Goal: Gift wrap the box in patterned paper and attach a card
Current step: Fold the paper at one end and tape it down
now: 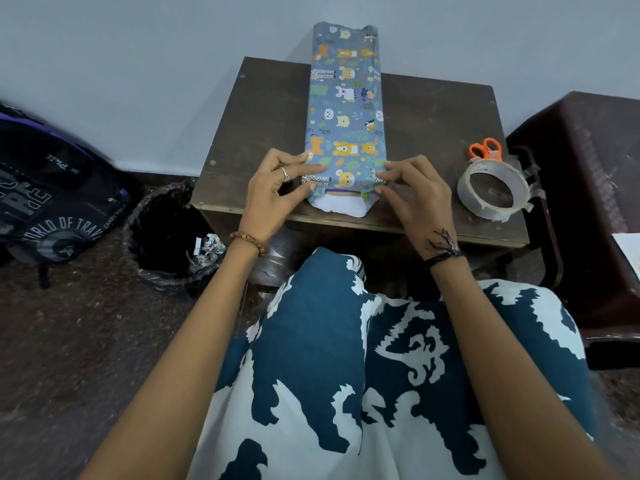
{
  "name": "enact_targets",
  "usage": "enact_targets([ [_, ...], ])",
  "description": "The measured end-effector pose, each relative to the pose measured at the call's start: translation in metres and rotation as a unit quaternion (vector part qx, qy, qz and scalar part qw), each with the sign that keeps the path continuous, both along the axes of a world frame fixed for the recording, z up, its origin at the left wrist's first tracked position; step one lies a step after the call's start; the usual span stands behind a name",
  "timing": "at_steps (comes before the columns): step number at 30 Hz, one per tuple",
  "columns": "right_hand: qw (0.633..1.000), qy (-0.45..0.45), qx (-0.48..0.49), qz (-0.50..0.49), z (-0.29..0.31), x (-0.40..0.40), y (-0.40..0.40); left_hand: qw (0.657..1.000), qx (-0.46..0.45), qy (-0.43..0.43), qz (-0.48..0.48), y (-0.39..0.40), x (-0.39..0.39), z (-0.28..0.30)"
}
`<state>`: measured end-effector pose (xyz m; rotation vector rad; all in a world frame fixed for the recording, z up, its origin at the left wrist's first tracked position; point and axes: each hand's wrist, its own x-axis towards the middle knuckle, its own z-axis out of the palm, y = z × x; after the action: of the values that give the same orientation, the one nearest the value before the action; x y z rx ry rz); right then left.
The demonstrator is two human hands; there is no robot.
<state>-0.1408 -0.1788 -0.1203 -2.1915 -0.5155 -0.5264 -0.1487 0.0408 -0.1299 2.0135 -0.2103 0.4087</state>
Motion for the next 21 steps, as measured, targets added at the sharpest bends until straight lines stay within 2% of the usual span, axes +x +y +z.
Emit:
enact_targets([
  [5,0.986,0.110,0.128,0.011,0.002,0.004,-0.001,0.997,-0.063,0.043,-0.008,-0.001,0.002,0.004],
  [7,0.982,0.122,0.142,0.020,0.002,0.003,0.000,0.997,-0.068,0.045,-0.005,-0.001,0.001,0.004],
  [13,0.988,0.110,0.109,-0.001,0.003,-0.008,0.009,0.997,-0.066,0.025,0.008,-0.004,-0.001,0.002],
  [18,0.990,0.028,-0.006,-0.137,-0.008,-0.007,0.043,0.998,-0.061,0.004,0.027,-0.009,-0.003,-0.001],
  [21,0.985,-0.005,0.002,-0.170,-0.013,0.002,0.051,0.997,-0.069,0.008,0.026,-0.009,-0.003,-0.002],
])
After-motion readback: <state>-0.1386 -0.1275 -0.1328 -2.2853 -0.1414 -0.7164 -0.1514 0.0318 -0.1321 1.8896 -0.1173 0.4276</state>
